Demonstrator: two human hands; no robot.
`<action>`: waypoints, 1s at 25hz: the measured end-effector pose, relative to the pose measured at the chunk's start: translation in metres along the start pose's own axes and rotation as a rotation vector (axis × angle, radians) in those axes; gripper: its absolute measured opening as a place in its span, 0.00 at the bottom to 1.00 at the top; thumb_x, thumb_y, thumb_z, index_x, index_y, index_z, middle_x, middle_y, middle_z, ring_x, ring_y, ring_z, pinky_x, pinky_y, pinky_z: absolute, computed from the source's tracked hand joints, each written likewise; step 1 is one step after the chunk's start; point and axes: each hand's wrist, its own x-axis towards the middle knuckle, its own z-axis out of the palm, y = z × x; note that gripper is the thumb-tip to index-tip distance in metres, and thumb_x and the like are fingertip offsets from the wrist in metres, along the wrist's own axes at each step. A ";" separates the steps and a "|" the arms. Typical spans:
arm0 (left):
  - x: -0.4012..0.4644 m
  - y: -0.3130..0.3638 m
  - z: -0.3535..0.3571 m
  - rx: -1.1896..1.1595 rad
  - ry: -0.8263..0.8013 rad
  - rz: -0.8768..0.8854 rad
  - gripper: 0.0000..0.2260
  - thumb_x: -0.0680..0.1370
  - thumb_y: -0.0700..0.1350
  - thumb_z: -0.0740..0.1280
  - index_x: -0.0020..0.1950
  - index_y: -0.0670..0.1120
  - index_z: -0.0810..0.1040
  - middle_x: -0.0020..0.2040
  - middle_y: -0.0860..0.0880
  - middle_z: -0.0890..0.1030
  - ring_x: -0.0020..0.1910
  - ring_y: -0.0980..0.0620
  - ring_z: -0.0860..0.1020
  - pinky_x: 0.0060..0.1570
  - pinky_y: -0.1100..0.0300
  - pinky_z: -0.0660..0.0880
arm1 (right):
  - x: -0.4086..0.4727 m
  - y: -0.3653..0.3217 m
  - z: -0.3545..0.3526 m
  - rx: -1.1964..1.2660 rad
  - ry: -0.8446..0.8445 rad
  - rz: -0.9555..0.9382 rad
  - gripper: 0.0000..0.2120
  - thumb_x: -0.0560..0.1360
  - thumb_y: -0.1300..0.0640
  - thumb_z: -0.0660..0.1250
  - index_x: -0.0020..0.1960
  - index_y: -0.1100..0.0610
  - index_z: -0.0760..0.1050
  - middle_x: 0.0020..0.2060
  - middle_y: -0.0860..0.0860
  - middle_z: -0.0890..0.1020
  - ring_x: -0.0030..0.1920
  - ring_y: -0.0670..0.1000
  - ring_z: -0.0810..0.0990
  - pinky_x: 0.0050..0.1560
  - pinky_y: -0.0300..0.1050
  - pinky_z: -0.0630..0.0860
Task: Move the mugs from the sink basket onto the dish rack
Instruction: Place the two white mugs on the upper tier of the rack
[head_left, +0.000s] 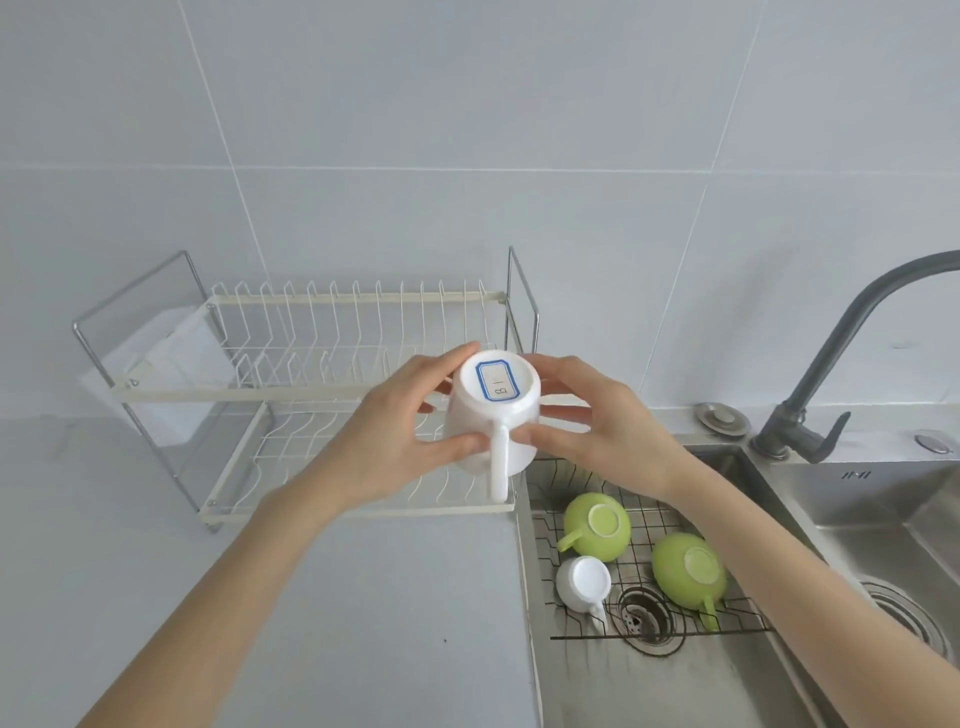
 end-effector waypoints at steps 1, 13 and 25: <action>0.006 0.001 -0.012 0.027 -0.001 0.018 0.33 0.68 0.47 0.75 0.69 0.56 0.64 0.56 0.56 0.72 0.52 0.71 0.71 0.49 0.81 0.67 | 0.009 -0.009 -0.001 -0.035 0.000 -0.015 0.24 0.70 0.60 0.72 0.60 0.45 0.68 0.56 0.50 0.77 0.53 0.42 0.78 0.53 0.22 0.73; 0.117 -0.034 -0.080 0.099 -0.055 -0.008 0.29 0.69 0.43 0.73 0.67 0.50 0.68 0.55 0.53 0.75 0.51 0.55 0.74 0.43 0.76 0.67 | 0.152 -0.046 -0.021 -0.629 -0.206 0.067 0.33 0.73 0.51 0.67 0.73 0.55 0.56 0.66 0.52 0.72 0.62 0.52 0.75 0.63 0.44 0.72; 0.153 -0.098 -0.036 -0.004 -0.178 -0.231 0.26 0.68 0.45 0.74 0.64 0.47 0.70 0.58 0.48 0.77 0.49 0.51 0.77 0.42 0.66 0.71 | 0.216 0.006 0.002 -0.929 -0.487 0.231 0.29 0.71 0.49 0.68 0.67 0.57 0.65 0.62 0.55 0.75 0.62 0.56 0.72 0.59 0.52 0.72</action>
